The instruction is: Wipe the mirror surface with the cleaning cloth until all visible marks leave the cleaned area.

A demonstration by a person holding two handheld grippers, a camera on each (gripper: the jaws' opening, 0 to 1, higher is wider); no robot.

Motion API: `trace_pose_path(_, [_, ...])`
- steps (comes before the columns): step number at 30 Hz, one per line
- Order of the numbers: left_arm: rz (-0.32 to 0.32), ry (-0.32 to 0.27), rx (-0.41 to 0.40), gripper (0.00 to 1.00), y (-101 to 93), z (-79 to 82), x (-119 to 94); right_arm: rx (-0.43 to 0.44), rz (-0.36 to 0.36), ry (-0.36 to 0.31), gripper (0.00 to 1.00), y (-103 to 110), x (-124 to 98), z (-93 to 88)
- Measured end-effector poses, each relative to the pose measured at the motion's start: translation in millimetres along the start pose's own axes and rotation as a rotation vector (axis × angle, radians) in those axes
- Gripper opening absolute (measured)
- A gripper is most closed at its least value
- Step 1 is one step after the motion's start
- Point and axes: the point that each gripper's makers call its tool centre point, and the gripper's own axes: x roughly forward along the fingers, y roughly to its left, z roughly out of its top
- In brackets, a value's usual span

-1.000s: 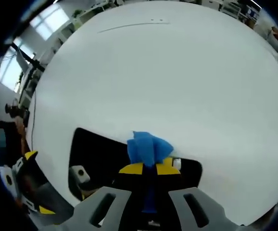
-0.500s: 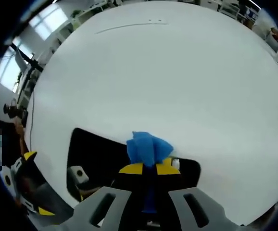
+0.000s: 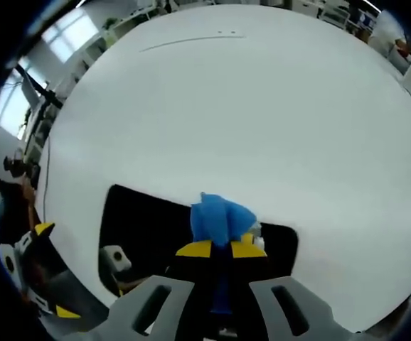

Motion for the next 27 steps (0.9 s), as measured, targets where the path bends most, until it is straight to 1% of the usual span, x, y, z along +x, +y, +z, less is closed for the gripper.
trace_pose_path(2, [0.001, 0.000, 0.003, 1.00, 0.5, 0.4, 1, 0.004, 0.003, -0.010, 0.01, 2, -1, -5.3])
trace_pose_path(6, [-0.003, 0.000, 0.005, 1.00, -0.5, 0.8, 1, -0.023, -0.005, -0.027, 0.01, 6, -3, -15.8])
trace_pose_path(9, [0.003, -0.011, -0.005, 1.00, 0.8, 2.5, 1, 0.000, 0.002, -0.037, 0.01, 8, -6, -23.5])
trace_pose_path(12, [0.008, -0.009, -0.012, 1.00, 2.2, 0.6, -1, 0.001, 0.007, -0.042, 0.01, 11, -7, -28.6])
trace_pose_path(20, [0.007, -0.004, -0.012, 1.00, 2.2, 0.2, -1, 0.006, 0.024, -0.036, 0.01, 17, -12, -45.7])
trace_pose_path(27, [0.006, -0.005, -0.005, 1.00, 1.5, 1.5, -1, -0.011, 0.016, -0.029, 0.01, 23, -15, -61.3])
